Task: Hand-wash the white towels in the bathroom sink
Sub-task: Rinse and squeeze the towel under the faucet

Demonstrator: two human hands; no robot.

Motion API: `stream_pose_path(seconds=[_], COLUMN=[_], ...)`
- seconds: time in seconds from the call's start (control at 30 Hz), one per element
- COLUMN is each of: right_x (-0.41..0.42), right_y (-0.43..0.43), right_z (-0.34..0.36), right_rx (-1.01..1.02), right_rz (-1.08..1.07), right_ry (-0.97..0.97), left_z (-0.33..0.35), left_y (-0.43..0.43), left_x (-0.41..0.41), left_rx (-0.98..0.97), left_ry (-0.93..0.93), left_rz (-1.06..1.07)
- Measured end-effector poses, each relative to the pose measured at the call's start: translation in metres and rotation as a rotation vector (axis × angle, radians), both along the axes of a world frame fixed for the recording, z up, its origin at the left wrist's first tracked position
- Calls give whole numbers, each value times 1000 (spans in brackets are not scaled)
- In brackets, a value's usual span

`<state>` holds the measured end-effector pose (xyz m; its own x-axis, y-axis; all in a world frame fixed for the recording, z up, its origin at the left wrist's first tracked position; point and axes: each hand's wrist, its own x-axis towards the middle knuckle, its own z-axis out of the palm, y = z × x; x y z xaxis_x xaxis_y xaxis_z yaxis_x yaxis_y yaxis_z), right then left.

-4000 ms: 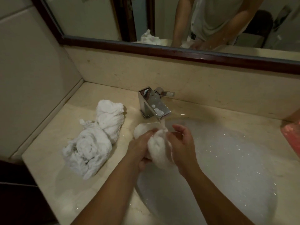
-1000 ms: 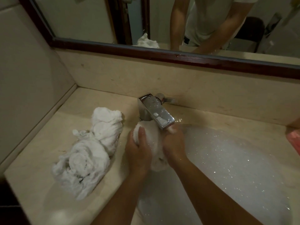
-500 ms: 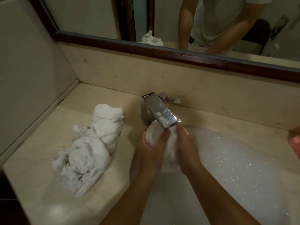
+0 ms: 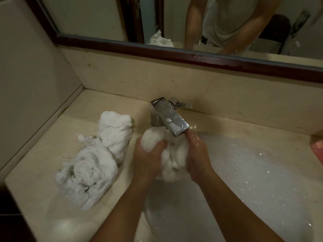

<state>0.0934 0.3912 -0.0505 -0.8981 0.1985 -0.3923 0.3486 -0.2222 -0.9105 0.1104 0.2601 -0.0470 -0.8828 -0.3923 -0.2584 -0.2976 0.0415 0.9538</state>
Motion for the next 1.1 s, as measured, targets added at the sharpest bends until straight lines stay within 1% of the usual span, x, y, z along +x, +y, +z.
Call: stream_pose_path(seconds=[0.1, 0.17, 0.2, 0.27, 0.4, 0.53, 0.67, 0.73, 0.8, 0.87, 1.0, 1.1], right_x=[5, 8, 9, 10, 9, 11, 15, 17, 19, 20, 12, -1], right_y=[-2, -4, -4, -2, 3, 5, 8, 10, 10, 7, -4, -22], right_z=[-5, -12, -13, -15, -9, -6, -7, -6, -10, -13, -10, -5], right_rx=[46, -65, -118, -160, -95, -138, -177, -150, -64, 32, 100, 141], right_rz=[128, 155, 136, 128, 64, -32, -110, -125, -124, -109, 15, 69], right_ry=[6, -29, -48, -46, -10, -2, -24, -9, 15, 27, -4, 10], left_z=[-2, -5, -7, -11, -16, -21, -21, -21, -23, -23, -17, -16], left_y=[-8, -7, -7, -4, 3, 7, 10, 10, 12, 14, 9, -2], left_x=[1, 5, 7, 10, 5, 2, 4, 5, 8, 12, 16, 15], left_rx=[83, 123, 131, 126, 151, 145, 165, 181, 163, 122, 56, -16], left_ry=[8, 17, 19, -7, -7, 34, 33, 10, -1, 28, 109, 183], left_rz=[72, 87, 88, 68, 8, -32, -85, -111, -140, -139, -64, 55])
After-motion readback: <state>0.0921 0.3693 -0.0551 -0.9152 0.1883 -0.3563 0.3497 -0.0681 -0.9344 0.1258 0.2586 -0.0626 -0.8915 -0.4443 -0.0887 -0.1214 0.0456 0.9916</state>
